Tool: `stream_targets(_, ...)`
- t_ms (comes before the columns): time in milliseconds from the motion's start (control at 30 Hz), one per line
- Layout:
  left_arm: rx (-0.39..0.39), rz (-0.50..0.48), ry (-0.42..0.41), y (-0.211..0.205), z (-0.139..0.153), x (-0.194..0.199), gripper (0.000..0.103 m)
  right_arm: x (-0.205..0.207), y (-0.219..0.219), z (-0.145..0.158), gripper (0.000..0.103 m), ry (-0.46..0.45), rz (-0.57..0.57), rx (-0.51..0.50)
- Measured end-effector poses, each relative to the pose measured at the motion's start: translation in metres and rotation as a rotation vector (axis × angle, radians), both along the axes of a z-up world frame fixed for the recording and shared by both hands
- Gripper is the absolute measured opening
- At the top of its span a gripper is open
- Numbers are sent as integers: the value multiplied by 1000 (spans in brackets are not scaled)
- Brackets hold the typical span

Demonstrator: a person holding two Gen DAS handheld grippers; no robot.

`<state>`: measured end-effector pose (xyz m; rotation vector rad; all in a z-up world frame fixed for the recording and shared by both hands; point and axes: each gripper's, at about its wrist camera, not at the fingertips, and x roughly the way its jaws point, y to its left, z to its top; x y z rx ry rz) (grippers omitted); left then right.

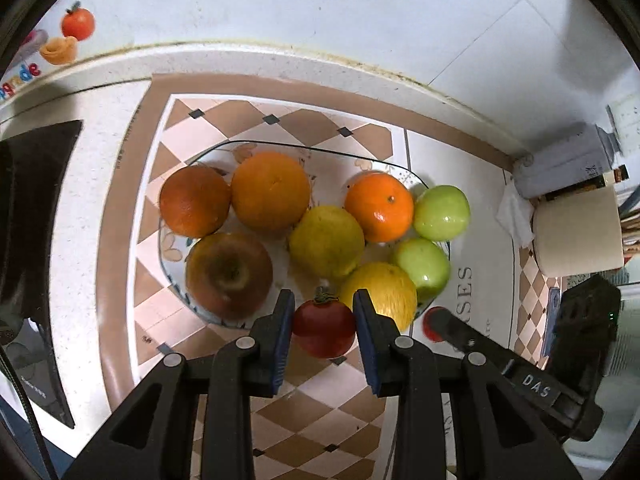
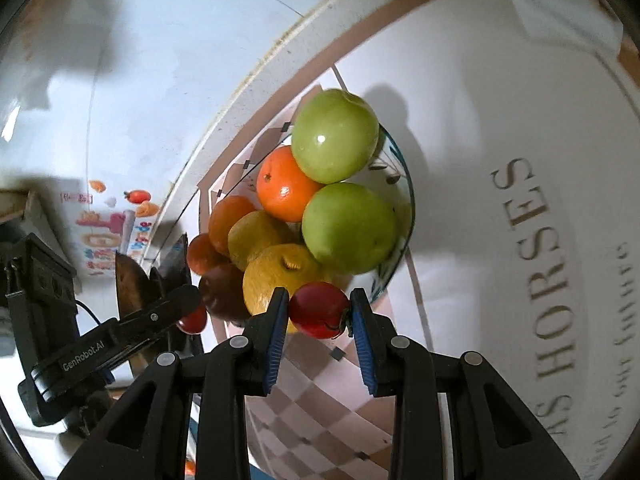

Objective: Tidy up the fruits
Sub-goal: 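Drop both cherry tomatoes onto the plate among the fruit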

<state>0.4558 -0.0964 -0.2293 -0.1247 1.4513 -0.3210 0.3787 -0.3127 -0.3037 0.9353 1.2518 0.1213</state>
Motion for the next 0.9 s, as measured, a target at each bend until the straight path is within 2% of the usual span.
stream_targets(367,45,4,77,-7,-29,7,28,0,-5,-10,35,23,-52,4)
stream_targets(767,81,14,117,-11,-46,12,33,-8,-13,-16,43,66,-96,24)
stream_targets(800,84,14,117,-11,-45,12,34,-8,-13,-14,47,64,-93,7)
stream_targets(867,88,11,105,-10,-42,11,34,-10,-11,-2,65,53,-71,-77)
stream_targets(900,96,4,97,-10,-39,9,34,-10,-10,4,80,47,-51,-131)
